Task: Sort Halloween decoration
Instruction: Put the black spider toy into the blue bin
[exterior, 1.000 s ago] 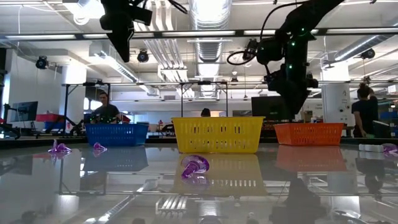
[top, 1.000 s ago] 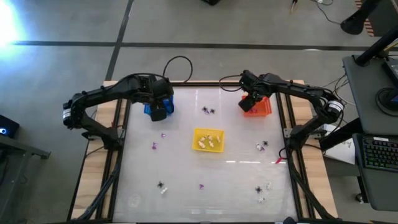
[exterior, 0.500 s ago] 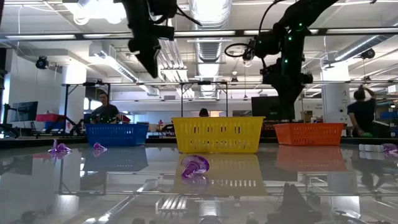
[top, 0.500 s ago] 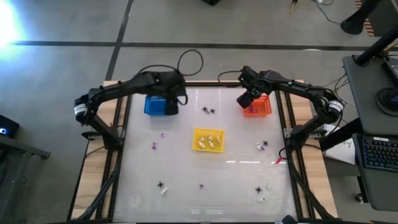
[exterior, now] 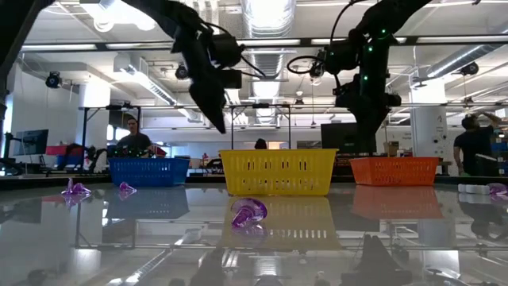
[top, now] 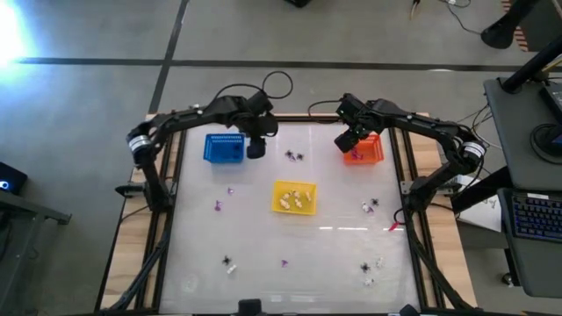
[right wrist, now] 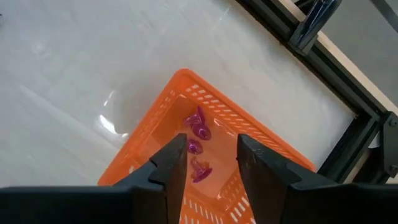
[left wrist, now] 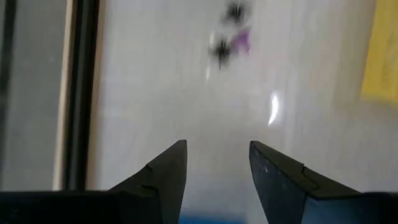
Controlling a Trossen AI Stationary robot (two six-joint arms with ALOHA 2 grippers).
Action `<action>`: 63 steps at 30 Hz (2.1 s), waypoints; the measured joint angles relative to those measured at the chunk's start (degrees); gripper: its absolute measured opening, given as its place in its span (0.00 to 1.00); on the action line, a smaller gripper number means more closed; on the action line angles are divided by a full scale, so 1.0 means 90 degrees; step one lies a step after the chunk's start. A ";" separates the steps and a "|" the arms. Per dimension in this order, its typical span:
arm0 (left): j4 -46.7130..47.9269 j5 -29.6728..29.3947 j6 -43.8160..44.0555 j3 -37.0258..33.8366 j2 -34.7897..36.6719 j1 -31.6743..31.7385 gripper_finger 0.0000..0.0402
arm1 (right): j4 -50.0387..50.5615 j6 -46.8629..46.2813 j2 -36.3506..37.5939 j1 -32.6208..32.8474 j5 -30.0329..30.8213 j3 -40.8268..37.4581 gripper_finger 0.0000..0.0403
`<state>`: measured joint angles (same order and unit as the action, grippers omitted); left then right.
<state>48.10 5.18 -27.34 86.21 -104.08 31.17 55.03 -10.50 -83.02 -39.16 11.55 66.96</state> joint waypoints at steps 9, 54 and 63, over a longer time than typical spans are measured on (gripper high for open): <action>-0.0978 0.0845 0.0263 0.0000 -0.0603 0.0064 0.39 | -0.0001 -0.0268 0.0000 0.0000 -0.0007 0.0000 0.33; 0.0075 0.0642 0.2333 0.2016 -0.2700 -0.0103 0.39 | 0.0160 -0.0729 0.0000 0.0017 -0.0454 0.0000 0.34; 0.0418 0.0642 0.2336 0.2011 -0.2700 -0.0304 0.39 | 0.0199 -0.0835 0.0000 0.0017 -0.0459 0.0001 0.35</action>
<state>51.86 10.96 -6.32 104.31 -128.38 28.44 56.82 -18.02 -83.02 -39.00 7.42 66.97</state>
